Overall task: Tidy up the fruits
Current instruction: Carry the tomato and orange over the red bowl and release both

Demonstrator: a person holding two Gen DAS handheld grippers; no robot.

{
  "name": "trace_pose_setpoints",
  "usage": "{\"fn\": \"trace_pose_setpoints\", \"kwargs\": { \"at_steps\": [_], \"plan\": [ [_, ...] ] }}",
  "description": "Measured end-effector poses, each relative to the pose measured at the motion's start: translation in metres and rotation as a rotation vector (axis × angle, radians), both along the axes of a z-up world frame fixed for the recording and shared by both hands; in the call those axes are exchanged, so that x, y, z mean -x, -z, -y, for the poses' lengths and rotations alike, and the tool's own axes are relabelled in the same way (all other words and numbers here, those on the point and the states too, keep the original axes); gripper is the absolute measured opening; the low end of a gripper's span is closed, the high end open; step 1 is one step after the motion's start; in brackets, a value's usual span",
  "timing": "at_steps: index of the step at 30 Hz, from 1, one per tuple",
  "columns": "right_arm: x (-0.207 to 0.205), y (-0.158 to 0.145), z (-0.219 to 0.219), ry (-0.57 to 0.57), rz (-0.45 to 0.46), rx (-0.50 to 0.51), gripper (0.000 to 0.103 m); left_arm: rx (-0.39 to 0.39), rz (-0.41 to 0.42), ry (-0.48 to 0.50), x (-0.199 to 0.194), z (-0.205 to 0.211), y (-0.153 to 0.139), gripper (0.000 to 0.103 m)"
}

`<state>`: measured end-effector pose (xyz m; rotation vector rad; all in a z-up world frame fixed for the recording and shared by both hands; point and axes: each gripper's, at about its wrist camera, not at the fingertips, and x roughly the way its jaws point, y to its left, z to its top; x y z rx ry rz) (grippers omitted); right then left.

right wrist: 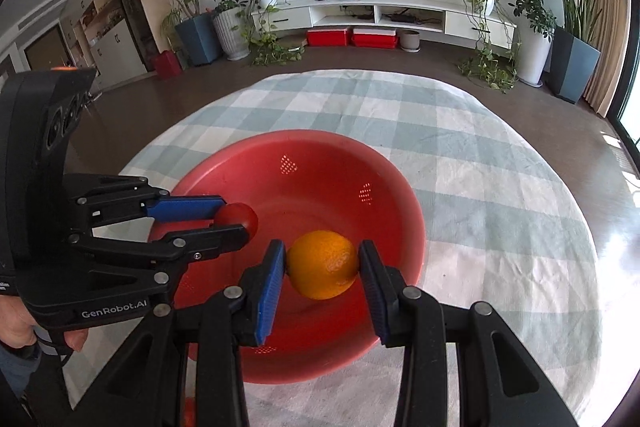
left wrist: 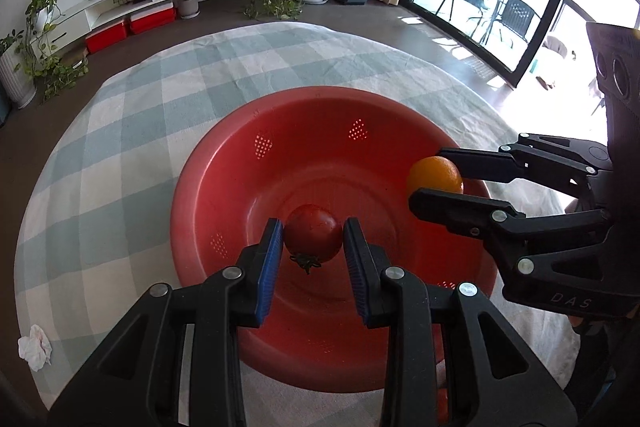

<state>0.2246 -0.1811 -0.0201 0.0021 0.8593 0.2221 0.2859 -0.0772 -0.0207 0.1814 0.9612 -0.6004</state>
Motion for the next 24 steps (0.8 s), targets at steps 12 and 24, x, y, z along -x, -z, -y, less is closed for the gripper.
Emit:
{"fn": "trace_pose_setpoints", "kwargs": {
  "at_steps": [12, 24],
  "plan": [
    [-0.001, 0.017, -0.015, -0.046, 0.016, 0.142, 0.041, -0.088, 0.037, 0.006, -0.004, 0.011, 0.012, 0.03],
    [-0.001, 0.018, -0.017, -0.063, 0.043, 0.17, 0.042, -0.109, 0.059, 0.016, -0.004, 0.016, 0.013, 0.035]
  ]
}}
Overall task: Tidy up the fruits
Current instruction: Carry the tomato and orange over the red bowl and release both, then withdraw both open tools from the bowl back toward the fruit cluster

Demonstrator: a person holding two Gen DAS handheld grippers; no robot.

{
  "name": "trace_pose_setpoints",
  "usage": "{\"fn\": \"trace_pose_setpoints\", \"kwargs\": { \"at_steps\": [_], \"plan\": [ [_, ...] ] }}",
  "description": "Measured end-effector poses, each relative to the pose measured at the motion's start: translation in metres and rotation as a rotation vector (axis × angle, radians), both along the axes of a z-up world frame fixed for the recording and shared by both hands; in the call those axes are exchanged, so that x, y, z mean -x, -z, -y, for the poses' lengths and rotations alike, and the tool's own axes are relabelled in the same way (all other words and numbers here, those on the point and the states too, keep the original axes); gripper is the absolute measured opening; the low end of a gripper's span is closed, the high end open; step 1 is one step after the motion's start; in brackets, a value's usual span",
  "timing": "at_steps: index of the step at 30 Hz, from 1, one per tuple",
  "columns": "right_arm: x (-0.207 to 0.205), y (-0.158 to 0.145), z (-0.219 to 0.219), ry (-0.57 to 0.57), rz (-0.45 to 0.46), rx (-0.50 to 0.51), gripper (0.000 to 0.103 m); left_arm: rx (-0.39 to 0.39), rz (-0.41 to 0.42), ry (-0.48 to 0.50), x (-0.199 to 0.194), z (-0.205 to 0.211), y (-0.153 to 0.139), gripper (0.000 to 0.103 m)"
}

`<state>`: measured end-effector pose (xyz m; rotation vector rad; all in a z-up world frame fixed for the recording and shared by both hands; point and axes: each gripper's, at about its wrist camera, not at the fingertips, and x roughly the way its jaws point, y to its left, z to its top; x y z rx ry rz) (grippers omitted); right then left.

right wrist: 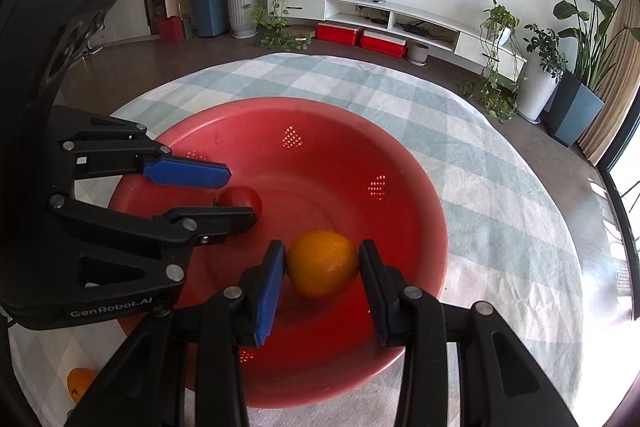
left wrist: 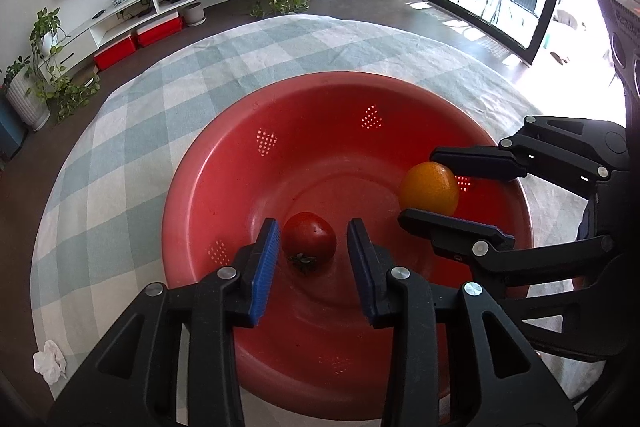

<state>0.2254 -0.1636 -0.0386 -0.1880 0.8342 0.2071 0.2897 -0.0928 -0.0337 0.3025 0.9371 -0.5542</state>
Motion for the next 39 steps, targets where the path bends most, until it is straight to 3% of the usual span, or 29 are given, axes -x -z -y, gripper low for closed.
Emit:
{"fn": "trace_pose_setpoints", "kwargs": {
  "at_steps": [5, 10, 14, 17, 21, 22, 30, 39],
  "plan": [
    [0.0, 0.0, 0.002, 0.001, -0.002, -0.01, 0.042, -0.001, 0.008, -0.002, 0.002, 0.0, -0.002, 0.035],
    [0.001, -0.004, 0.007, 0.013, 0.005, -0.047, 0.053, 0.019, 0.03, -0.023, 0.008, -0.008, -0.013, 0.038],
    [0.009, -0.011, 0.01, 0.02, 0.036, -0.062, 0.058, 0.066, 0.069, -0.057, 0.021, -0.024, -0.034, 0.054],
    [0.024, -0.026, 0.017, 0.04, 0.076, -0.107, 0.06, 0.11, 0.09, -0.077, 0.04, -0.039, -0.052, 0.058],
    [0.062, -0.05, 0.031, 0.074, 0.162, -0.205, 0.072, 0.155, 0.12, -0.083, 0.085, -0.061, -0.07, 0.077],
    [0.073, -0.054, 0.034, 0.082, 0.178, -0.227, 0.076, 0.163, 0.116, -0.084, 0.096, -0.065, -0.071, 0.078],
    [0.154, -0.045, 0.042, 0.138, 0.215, -0.359, 0.083, 0.2, 0.031, -0.092, 0.18, -0.091, -0.053, 0.079],
    [0.2, -0.027, 0.036, 0.153, 0.173, -0.404, 0.085, 0.161, -0.027, -0.051, 0.252, -0.086, -0.018, 0.081]
  ]
}}
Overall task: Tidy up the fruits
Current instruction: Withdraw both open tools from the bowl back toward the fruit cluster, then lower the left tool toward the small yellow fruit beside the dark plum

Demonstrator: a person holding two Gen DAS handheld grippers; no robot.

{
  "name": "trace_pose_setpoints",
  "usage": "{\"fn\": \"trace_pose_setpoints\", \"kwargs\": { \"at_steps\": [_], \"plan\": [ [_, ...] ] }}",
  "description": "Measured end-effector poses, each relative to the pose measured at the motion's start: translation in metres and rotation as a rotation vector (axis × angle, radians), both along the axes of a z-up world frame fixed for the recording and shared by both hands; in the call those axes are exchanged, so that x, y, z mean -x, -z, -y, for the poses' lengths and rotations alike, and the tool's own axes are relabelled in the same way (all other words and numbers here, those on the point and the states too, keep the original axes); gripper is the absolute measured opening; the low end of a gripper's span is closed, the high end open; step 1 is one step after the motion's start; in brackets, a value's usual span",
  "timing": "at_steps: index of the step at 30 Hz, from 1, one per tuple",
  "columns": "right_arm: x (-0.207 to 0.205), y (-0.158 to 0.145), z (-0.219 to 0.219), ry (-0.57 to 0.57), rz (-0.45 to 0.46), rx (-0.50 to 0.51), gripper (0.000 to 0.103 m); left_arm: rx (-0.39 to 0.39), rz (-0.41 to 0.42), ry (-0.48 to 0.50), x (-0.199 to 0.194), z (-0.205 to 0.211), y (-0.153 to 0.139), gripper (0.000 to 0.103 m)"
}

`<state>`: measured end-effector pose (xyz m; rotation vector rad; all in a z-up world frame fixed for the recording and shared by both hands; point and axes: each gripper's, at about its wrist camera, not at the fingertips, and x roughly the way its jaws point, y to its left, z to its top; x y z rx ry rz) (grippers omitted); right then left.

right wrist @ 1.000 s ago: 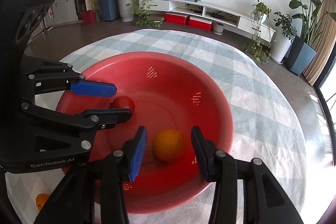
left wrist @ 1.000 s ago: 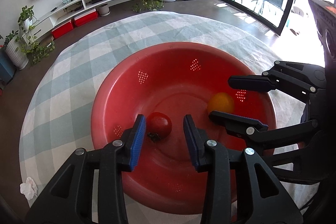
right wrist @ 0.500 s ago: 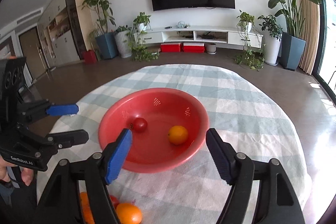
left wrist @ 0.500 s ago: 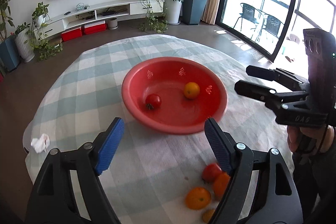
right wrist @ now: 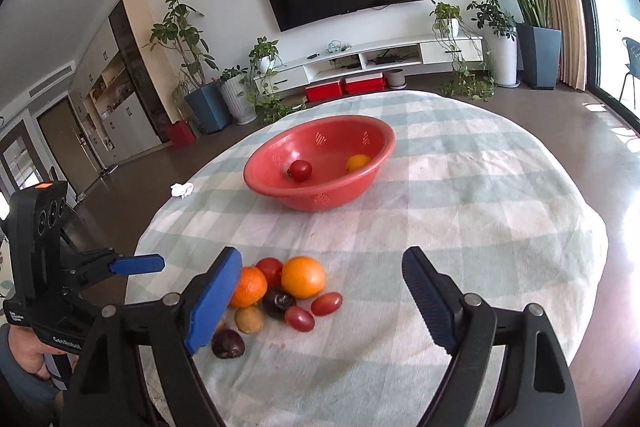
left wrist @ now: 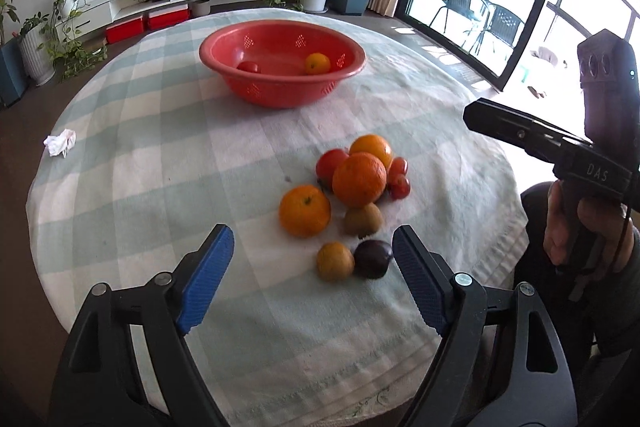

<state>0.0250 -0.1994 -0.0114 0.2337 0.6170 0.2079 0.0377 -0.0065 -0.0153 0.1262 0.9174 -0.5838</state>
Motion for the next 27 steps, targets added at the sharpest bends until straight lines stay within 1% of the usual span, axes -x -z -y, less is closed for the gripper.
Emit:
{"fn": "trace_pose_setpoints", "kwargs": {
  "at_steps": [4, 5, 6, 7, 8, 9, 13, 15, 18, 20, 24, 27],
  "plan": [
    [0.01, 0.008, 0.001, 0.009, -0.01, -0.015, 0.085, 0.013, -0.029, 0.001, 0.007, -0.002, 0.012, 0.079],
    [0.013, 0.009, -0.001, 0.008, -0.01, -0.016, 0.085, 0.017, -0.034, 0.005, 0.009, -0.001, 0.014, 0.072],
    [0.014, 0.008, -0.002, 0.006, -0.007, -0.015, 0.085, 0.022, -0.042, 0.017, 0.009, 0.0, 0.016, 0.061],
    [0.018, 0.008, -0.004, 0.005, -0.004, -0.015, 0.085, 0.021, -0.046, 0.027, 0.011, 0.002, 0.018, 0.056],
    [0.02, 0.009, -0.006, 0.003, -0.004, -0.015, 0.085, 0.011, -0.047, 0.03, 0.012, 0.005, 0.02, 0.048],
    [0.022, 0.01, -0.007, 0.0, -0.006, -0.015, 0.085, 0.003, -0.049, 0.034, 0.012, 0.007, 0.022, 0.045],
    [0.029, 0.015, -0.016, -0.025, -0.023, -0.012, 0.085, 0.01, -0.059, 0.057, 0.005, 0.008, 0.026, 0.045],
    [0.031, 0.018, -0.021, -0.043, -0.036, -0.007, 0.084, 0.021, -0.07, 0.102, 0.001, 0.008, 0.026, 0.045],
    [0.035, 0.022, -0.028, -0.075, -0.059, -0.001, 0.081, -0.009, -0.071, 0.186, -0.006, 0.012, 0.027, 0.045],
    [0.036, 0.025, -0.032, -0.094, -0.075, 0.004, 0.081, -0.014, -0.083, 0.224, -0.011, 0.012, 0.028, 0.045],
    [0.039, 0.029, -0.037, -0.123, -0.1, 0.009, 0.081, 0.015, -0.089, 0.277, -0.022, 0.012, 0.023, 0.045],
    [0.04, 0.03, -0.041, -0.142, -0.111, 0.015, 0.081, -0.034, -0.1, 0.302, -0.029, 0.014, 0.025, 0.045]
  ]
}}
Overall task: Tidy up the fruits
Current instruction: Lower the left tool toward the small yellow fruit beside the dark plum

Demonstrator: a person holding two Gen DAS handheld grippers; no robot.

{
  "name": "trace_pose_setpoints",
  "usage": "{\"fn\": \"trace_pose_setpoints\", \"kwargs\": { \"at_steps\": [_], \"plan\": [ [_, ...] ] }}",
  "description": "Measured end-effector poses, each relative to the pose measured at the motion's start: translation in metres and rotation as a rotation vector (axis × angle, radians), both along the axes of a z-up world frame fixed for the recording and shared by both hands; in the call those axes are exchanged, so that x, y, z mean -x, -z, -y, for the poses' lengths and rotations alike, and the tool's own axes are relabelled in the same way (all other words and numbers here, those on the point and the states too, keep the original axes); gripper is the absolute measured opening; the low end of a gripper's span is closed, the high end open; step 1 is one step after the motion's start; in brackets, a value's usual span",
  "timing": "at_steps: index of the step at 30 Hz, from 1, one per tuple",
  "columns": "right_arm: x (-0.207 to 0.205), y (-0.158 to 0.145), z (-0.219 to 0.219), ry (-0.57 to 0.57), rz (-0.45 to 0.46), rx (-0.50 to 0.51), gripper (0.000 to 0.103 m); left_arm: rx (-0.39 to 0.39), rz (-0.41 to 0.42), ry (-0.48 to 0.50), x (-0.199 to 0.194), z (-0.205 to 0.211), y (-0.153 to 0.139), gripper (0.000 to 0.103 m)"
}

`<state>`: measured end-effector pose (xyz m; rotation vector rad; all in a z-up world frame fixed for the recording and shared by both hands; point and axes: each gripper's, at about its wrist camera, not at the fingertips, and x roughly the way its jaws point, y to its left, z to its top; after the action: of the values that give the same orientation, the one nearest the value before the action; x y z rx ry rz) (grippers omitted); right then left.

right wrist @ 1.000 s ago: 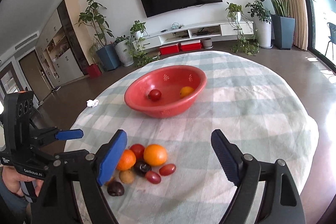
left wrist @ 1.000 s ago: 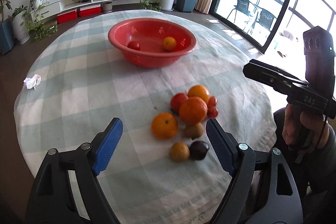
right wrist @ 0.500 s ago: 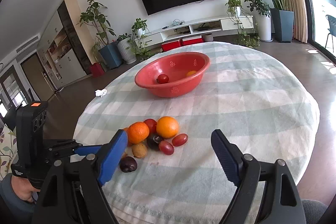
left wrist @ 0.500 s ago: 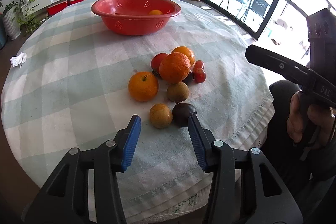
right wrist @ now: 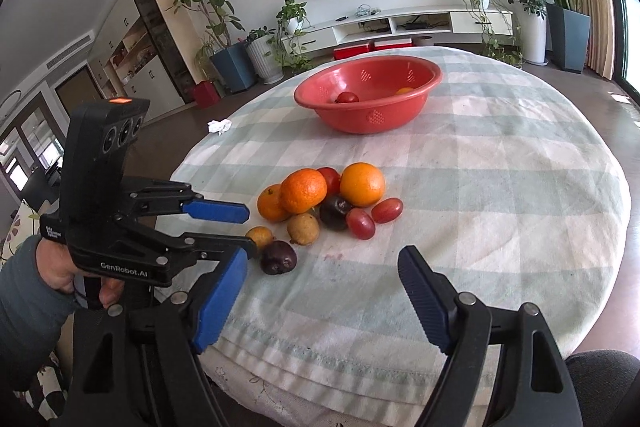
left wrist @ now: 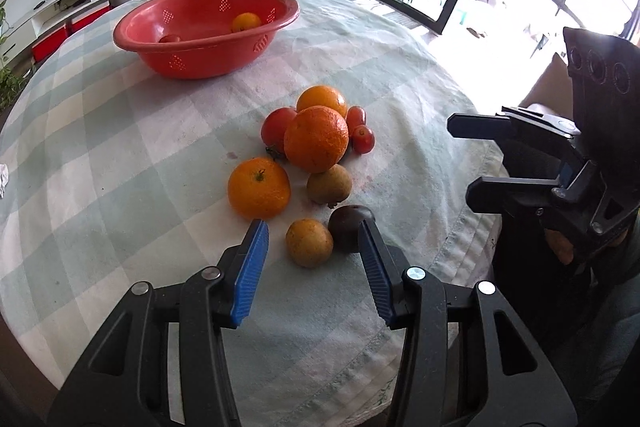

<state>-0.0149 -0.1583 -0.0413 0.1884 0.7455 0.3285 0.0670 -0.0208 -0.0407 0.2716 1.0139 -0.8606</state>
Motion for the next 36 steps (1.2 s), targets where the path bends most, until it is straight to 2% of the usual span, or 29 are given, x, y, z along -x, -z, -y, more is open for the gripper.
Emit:
{"fn": "trace_pose_setpoints", "kwargs": {
  "at_steps": [10, 12, 13, 20, 27, 32, 36],
  "plan": [
    [0.0, 0.002, -0.003, -0.022, -0.023, -0.009, 0.078, -0.053, -0.018, 0.118, 0.001, 0.006, 0.007, 0.045],
    [0.001, 0.002, -0.003, -0.023, -0.026, -0.008, 0.078, -0.064, -0.026, 0.135, 0.0, 0.008, 0.01, 0.038],
    [0.001, 0.002, -0.003, -0.023, -0.027, -0.008, 0.078, -0.07, -0.025, 0.141, 0.001, 0.009, 0.011, 0.038],
    [0.002, 0.005, -0.005, -0.022, -0.044, -0.003, 0.078, -0.05, -0.032, 0.15, -0.003, 0.01, 0.011, 0.038],
    [0.003, 0.006, -0.008, -0.031, -0.053, 0.001, 0.078, 0.005, -0.081, 0.144, -0.013, 0.005, 0.012, 0.038],
    [0.003, 0.006, -0.009, -0.033, -0.057, 0.003, 0.078, -0.003, -0.079, 0.156, -0.013, 0.007, 0.012, 0.038],
    [0.004, 0.007, -0.01, -0.033, -0.059, 0.004, 0.078, -0.011, -0.078, 0.162, -0.012, 0.006, 0.012, 0.034]
  ]
}}
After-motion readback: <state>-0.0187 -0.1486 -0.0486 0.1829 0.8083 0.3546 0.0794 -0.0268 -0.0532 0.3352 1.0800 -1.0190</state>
